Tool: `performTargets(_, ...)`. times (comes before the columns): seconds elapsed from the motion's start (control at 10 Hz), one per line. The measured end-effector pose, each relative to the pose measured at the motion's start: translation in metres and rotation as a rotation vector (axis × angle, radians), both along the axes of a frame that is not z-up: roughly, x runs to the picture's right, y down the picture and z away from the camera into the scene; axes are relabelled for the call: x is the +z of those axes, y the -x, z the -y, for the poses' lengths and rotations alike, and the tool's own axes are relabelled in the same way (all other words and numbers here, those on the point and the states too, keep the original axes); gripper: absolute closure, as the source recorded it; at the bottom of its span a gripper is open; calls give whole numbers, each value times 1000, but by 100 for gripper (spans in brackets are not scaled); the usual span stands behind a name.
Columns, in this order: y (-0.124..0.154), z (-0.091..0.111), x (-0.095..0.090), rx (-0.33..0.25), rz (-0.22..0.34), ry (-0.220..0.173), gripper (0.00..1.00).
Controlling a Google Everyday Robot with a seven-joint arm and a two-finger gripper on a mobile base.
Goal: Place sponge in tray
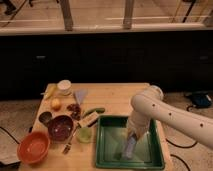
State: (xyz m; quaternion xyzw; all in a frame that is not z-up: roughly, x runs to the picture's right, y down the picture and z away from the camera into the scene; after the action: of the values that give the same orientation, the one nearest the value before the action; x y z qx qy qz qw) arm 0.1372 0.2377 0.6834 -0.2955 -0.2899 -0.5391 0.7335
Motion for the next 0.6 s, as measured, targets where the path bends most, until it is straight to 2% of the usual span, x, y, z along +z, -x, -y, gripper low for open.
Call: performTargets(0.6, 0, -1, 0, -36, 39, -4, 71)
